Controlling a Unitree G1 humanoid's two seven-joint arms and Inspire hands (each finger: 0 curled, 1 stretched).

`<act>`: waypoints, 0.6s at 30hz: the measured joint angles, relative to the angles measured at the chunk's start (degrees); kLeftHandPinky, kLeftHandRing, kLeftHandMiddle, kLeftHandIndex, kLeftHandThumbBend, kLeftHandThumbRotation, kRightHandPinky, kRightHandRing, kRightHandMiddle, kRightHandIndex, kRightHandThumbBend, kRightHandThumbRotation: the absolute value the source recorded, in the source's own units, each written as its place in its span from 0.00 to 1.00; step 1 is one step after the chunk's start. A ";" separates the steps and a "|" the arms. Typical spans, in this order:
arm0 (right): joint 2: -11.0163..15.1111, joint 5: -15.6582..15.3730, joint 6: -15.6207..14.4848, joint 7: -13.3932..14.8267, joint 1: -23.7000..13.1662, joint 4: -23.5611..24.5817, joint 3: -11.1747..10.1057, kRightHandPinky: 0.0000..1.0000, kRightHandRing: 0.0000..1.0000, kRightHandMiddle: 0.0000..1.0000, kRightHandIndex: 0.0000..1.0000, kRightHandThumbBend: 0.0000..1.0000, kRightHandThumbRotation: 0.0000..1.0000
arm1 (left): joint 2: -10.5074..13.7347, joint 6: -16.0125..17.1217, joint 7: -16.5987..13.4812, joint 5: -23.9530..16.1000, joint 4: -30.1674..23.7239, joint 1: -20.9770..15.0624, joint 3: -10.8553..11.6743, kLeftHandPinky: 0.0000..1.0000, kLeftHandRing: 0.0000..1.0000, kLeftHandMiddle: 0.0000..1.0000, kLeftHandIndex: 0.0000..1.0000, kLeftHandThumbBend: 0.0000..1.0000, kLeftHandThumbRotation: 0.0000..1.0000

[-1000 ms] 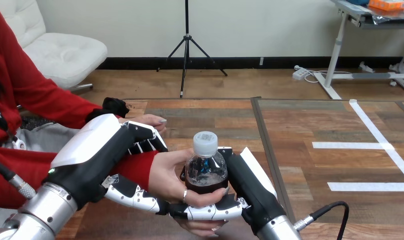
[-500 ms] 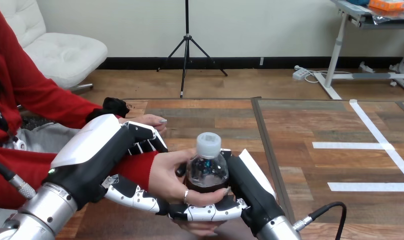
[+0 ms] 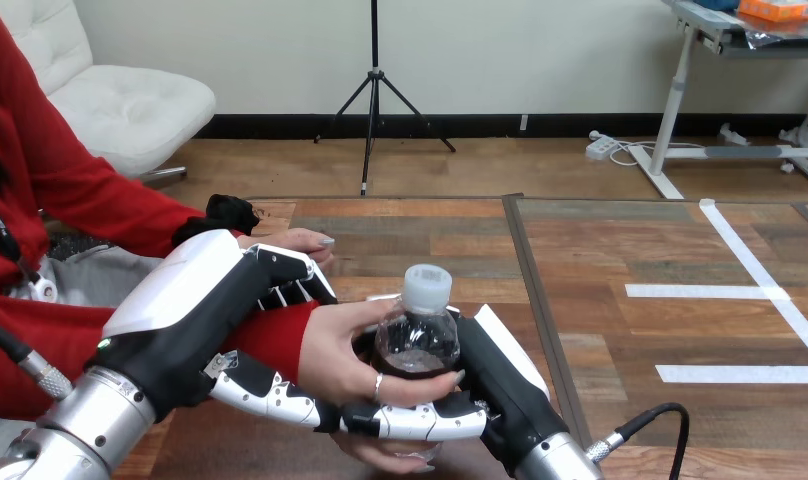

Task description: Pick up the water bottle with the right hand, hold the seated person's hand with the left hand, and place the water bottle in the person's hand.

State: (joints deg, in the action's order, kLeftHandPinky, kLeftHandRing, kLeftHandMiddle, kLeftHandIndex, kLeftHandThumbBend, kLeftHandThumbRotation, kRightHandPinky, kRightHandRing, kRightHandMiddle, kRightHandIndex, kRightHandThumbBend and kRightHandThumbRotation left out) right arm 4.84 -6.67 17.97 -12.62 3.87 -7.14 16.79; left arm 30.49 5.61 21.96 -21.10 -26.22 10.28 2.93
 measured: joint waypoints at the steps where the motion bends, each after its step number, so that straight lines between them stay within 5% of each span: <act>1: 0.00 0.05 -0.01 -0.13 0.00 0.01 0.00 0.85 0.89 0.91 0.93 1.00 0.50 | 0.00 0.20 -0.05 0.00 0.03 0.00 0.00 0.40 0.45 0.49 0.52 1.00 0.00; 18: 0.01 1.00 -0.01 -1.15 0.10 0.02 -0.79 0.92 0.95 0.95 0.99 1.00 0.60 | 0.11 1.19 -0.32 -0.99 0.08 -0.01 0.00 0.53 0.59 0.62 0.63 1.00 0.03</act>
State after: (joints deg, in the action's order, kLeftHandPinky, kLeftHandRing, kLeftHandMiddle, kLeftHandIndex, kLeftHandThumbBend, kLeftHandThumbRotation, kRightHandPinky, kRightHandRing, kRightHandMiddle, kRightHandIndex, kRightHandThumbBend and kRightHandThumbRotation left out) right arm 4.85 -5.67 17.95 -13.76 3.97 -7.12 16.00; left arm 30.60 6.80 21.64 -22.09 -26.14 10.27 2.93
